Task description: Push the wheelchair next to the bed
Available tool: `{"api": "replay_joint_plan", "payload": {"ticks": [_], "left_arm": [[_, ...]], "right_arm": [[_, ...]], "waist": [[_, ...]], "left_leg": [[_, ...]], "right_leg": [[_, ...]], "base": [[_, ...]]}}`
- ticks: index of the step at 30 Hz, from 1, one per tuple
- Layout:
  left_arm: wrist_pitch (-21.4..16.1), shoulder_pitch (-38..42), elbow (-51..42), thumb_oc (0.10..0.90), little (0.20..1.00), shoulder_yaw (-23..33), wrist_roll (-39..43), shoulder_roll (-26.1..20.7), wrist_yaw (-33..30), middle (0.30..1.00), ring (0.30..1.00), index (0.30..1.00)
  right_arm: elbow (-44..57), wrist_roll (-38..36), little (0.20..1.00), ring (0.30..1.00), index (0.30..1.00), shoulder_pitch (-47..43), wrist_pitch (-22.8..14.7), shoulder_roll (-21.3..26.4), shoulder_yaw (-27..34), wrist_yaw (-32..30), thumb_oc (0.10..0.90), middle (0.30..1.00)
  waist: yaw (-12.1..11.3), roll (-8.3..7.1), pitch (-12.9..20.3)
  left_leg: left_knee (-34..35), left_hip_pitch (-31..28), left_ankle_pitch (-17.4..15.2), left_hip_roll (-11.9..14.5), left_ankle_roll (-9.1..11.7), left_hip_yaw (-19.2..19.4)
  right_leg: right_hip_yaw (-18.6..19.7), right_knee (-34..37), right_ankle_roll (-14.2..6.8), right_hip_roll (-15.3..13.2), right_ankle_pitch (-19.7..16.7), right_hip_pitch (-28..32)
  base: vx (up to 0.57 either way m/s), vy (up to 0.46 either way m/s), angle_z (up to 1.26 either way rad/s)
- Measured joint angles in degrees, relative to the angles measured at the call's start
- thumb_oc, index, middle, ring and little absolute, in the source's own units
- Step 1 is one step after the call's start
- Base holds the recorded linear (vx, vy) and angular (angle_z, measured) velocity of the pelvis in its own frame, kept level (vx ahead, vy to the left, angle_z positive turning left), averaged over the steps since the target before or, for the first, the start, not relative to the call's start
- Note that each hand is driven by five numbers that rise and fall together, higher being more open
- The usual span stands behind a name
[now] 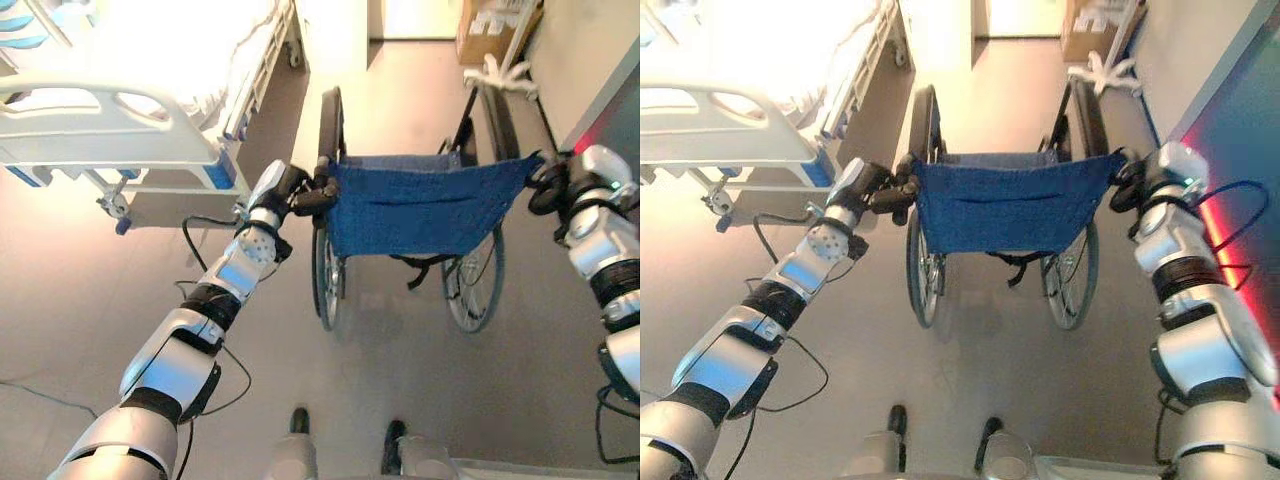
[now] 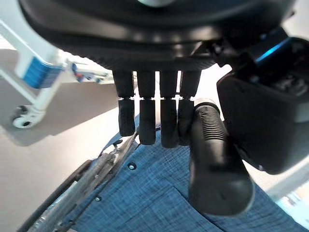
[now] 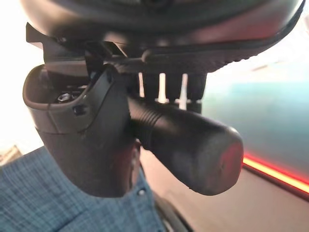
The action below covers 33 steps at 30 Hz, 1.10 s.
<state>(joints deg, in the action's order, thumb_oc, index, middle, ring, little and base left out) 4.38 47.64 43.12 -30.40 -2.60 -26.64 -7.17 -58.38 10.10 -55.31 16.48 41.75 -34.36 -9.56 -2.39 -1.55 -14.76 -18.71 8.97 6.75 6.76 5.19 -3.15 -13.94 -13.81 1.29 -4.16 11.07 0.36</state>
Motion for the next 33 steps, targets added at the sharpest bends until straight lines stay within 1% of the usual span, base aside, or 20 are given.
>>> {"api": "replay_joint_plan", "payload": {"ticks": [3, 5, 8, 9, 10, 12, 15, 16, 17, 18, 19, 21, 22, 24, 26, 27, 28, 30, 31, 33], "left_arm": [[-0.16, -3.14, -1.18, 0.400, 0.300, -0.55, 0.34, -1.04, 0.62, 0.300, 0.300, 0.300], [-0.36, -5.00, -1.65, 0.400, 0.300, -0.74, 1.39, -1.09, 0.57, 0.300, 0.300, 0.300], [-0.04, -5.67, -2.36, 0.400, 0.300, -0.60, 2.00, -1.50, 0.96, 0.300, 0.300, 0.300], [0.10, -5.66, -2.67, 0.400, 0.300, -0.58, 2.58, -2.09, 1.02, 0.300, 0.300, 0.300], [0.12, -5.65, -2.98, 0.400, 0.300, -0.45, 2.93, -2.99, 1.02, 0.300, 0.300, 0.300], [0.05, -5.86, -3.32, 0.400, 0.300, 0.63, 3.49, -4.04, 1.14, 0.300, 0.300, 0.300], [-0.98, -5.93, -3.18, 0.400, 0.300, 2.02, 3.50, -5.34, 1.85, 0.300, 0.300, 0.300], [-1.09, -5.82, -2.94, 0.400, 0.300, 1.83, 3.42, -5.53, 2.19, 0.300, 0.300, 0.300], [-1.10, -5.76, -2.94, 0.400, 0.300, 1.81, 3.40, -5.51, 2.11, 0.300, 0.300, 0.300], [-1.41, -5.45, -2.74, 0.400, 0.300, 1.93, 3.31, -5.29, 1.72, 0.300, 0.300, 0.300], [-1.54, -5.31, -2.93, 0.400, 0.300, 2.23, 3.11, -4.99, 1.18, 0.300, 0.300, 0.300], [-1.61, -5.31, -3.46, 0.400, 0.300, 2.23, 2.65, -4.74, 0.80, 0.300, 0.300, 0.300], [-1.65, -5.35, -3.47, 0.400, 0.300, 2.07, 2.46, -4.42, 0.74, 0.300, 0.300, 0.300], [-1.69, -5.19, -3.18, 0.400, 0.300, 1.73, 2.17, -4.04, 0.57, 0.300, 0.300, 0.300], [-2.23, -3.25, -2.33, 0.400, 0.300, 1.67, 2.25, -4.43, -0.85, 0.300, 0.300, 0.300], [-2.22, -2.58, -1.64, 0.400, 0.300, 1.32, 2.23, -4.08, -0.92, 0.300, 0.300, 0.300], [-2.22, -1.77, -0.95, 0.400, 0.300, 0.93, 2.26, -4.88, -0.90, 0.300, 0.300, 0.300], [-2.66, -1.80, -1.32, 0.400, 0.300, 1.08, 2.30, -5.77, -0.72, 0.300, 0.300, 0.300], [-2.76, -1.82, -1.61, 0.400, 0.300, 1.13, 2.30, -5.81, -0.74, 0.300, 0.300, 0.300], [-3.02, -1.94, -2.07, 0.400, 0.300, 1.74, 2.30, -5.53, -1.12, 0.300, 0.300, 0.300]], "right_arm": [[0.07, 0.09, 0.300, 0.300, 0.300, 2.58, 0.10, -1.30, -0.05, -0.48, 0.400, 0.300], [-0.01, 0.63, 0.300, 0.300, 0.300, 3.40, 0.06, -1.45, -0.20, -0.30, 0.400, 0.300], [0.25, 0.72, 0.300, 0.300, 0.300, 3.20, -0.28, -0.84, -0.22, 0.81, 0.400, 0.300], [0.25, 0.71, 0.300, 0.300, 0.300, 2.93, -0.43, -0.93, -0.23, 1.09, 0.400, 0.300], [0.19, 0.69, 0.300, 0.300, 0.300, 2.53, -0.52, -1.24, -0.16, 1.49, 0.400, 0.300], [0.05, 0.66, 0.300, 0.300, 0.300, 2.29, -0.67, -2.52, 0.31, 1.85, 0.400, 0.300], [-0.90, 0.67, 0.300, 0.300, 0.300, 2.36, -0.74, -4.70, 1.74, 1.86, 0.400, 0.300], [-1.83, 0.69, 0.300, 0.300, 0.300, 2.39, -1.12, -5.29, 1.86, 1.76, 0.400, 0.300], [-1.95, 0.68, 0.300, 0.300, 0.300, 2.26, -1.28, -5.26, 1.87, 1.76, 0.400, 0.300], [-2.16, 0.64, 0.300, 0.300, 0.300, 2.23, -1.49, -5.67, 2.03, 1.48, 0.400, 0.300], [-2.42, 0.57, 0.300, 0.300, 0.300, 2.10, -2.18, -5.22, 2.22, 0.84, 0.400, 0.300], [-2.44, 0.37, 0.300, 0.300, 0.300, 2.28, -2.46, -4.80, 2.36, 0.75, 0.400, 0.300], [-2.45, -0.09, 0.300, 0.300, 0.300, 2.90, -2.71, -4.53, 2.50, 0.70, 0.400, 0.300], [-2.46, -1.15, 0.300, 0.300, 0.300, 3.65, -3.19, -4.81, 2.47, -0.43, 0.400, 0.300], [-2.44, -1.66, 0.300, 0.300, 0.300, 2.16, -3.96, -4.42, 2.36, -1.42, 0.400, 0.300], [-2.43, -1.84, 0.300, 0.300, 0.300, 2.01, -3.94, -4.89, 2.37, -1.59, 0.400, 0.300], [-2.43, -2.16, 0.300, 0.300, 0.300, 1.94, -3.90, -4.96, 2.63, -1.65, 0.400, 0.300], [-2.43, -3.30, 0.300, 0.300, 0.300, 1.99, -3.51, -5.74, 2.84, -1.67, 0.400, 0.300], [-2.43, -3.70, 0.300, 0.300, 0.300, 1.96, -3.42, -5.66, 2.86, -1.66, 0.400, 0.300], [-2.41, -3.84, 0.300, 0.300, 0.300, 1.60, -2.92, -5.57, 2.91, -1.65, 0.400, 0.300]], "waist": [[-1.81, 0.04, 0.06], [-6.32, 2.80, -0.27], [-11.67, 6.31, -0.35], [-12.23, 6.51, -0.30], [-12.55, 6.51, 0.01], [-13.63, 4.87, 0.31], [-14.18, 2.04, 1.70], [-13.70, 1.19, 2.42], [-13.82, 1.11, 2.53], [-14.94, 0.22, 2.79], [-14.99, 0.74, 3.26], [-14.81, 1.00, 3.48], [-14.61, 0.90, 3.54], [-14.13, 0.81, 3.84], [-12.14, 2.37, 2.47], [-10.89, 2.34, 2.14], [-9.33, 1.22, 1.71], [-6.15, -1.42, 1.29], [-5.28, -1.81, 1.19], [-3.79, -3.39, 1.25]], "left_leg": [[-3.02, 4.11, -0.26, -3.91, -0.18, 1.14], [2.79, 9.01, 0.03, -7.46, 0.21, 4.39], [9.53, 11.04, 0.09, -8.72, 0.26, 3.77], [8.82, 12.11, 0.14, -9.19, 0.14, 3.93], [7.75, 12.57, -0.08, -10.37, -0.52, 4.39], [7.09, 10.58, -1.71, -10.93, -3.00, 5.19], [10.65, 2.00, -1.72, -10.54, -3.03, 3.81], [14.28, -1.66, 1.42, -11.11, -6.75, 3.34], [14.44, -2.04, 2.75, -11.10, -8.46, 3.99], [12.46, -1.46, 1.21, -11.67, -11.33, 4.81], [10.61, -0.49, -0.87, -11.21, -11.97, 4.85], [10.40, -0.82, -2.08, -11.12, -12.07, 4.31], [11.67, -2.93, -2.73, -11.64, -12.55, 3.73], [12.13, -4.33, -3.10, -12.39, -12.20, 0.53], [10.02, -3.90, -3.83, -12.52, -12.27, -4.56], [9.16, -3.85, -4.61, -13.26, -11.85, -5.77], [7.91, -3.91, -6.04, -14.90, -11.96, -6.84], [5.74, -3.42, -8.87, -17.43, -12.09, -9.21], [4.86, -3.14, -9.54, -17.51, -12.15, -9.14], [3.82, -2.92, -11.24, -17.51, -11.45, -8.83]], "right_leg": [[2.59, 0.80, 1.52, 2.46, 1.15, 3.40], [6.41, 2.00, 2.62, 6.46, 1.27, 6.55], [10.04, 1.78, 4.18, 9.69, 1.68, 8.42], [10.39, 1.91, 4.42, 10.18, 1.84, 8.83], [10.97, 1.92, 4.36, 10.62, 2.56, 9.23], [12.26, 0.66, 4.81, 10.40, 4.23, 9.39], [13.23, 0.19, 3.18, 9.82, 6.57, 10.90], [13.20, -1.03, 2.02, 9.14, 8.39, 11.02], [13.23, -1.94, 0.76, 9.02, 9.05, 10.82], [12.49, -4.75, -1.92, 7.44, 10.34, 9.95], [8.33, -11.80, -4.32, 6.90, 8.90, 6.28], [6.67, -19.13, -7.63, 6.12, 6.84, 2.89], [5.28, -23.93, -7.98, 3.59, 6.54, 0.53], [5.12, -24.71, -7.36, 0.75, 7.06, -2.50], [5.48, -21.05, -7.22, -1.49, 6.55, -11.35], [5.70, -18.93, -8.66, -2.67, 5.70, -13.79], [6.33, -14.69, -9.62, -5.35, 4.06, -16.99], [10.42, 0.24, -11.50, -7.33, -2.49, -19.86], [11.08, 2.79, -11.82, -7.57, -3.93, -20.16], [12.18, 0.37, -10.86, -7.42, -6.79, -22.18]], "base": [[0.49, -0.066, -0.24], [0.54, 0.048, -0.86], [0.29, 0.119, -1.06], [0.44, 0.231, -0.76], [0.50, 0.226, -0.31], [0.45, 0.150, -0.28], [0.38, 0.089, -0.09], [0.23, 0.023, -0.02], [0.32, 0.031, -0.10], [0.39, 0.014, -0.24], [0.35, -0.004, -0.25], [0.33, -0.095, 0.04], [0.33, -0.233, 0.12], [0.21, -0.265, 0.08], [0.22, -0.255, 0.37], [0.42, -0.344, 0.81], [0.48, -0.415, 0.97], [0.42, -0.420, 1.01], [0.30, -0.362, 0.94], [0.42, -0.378, 0.76]]}}
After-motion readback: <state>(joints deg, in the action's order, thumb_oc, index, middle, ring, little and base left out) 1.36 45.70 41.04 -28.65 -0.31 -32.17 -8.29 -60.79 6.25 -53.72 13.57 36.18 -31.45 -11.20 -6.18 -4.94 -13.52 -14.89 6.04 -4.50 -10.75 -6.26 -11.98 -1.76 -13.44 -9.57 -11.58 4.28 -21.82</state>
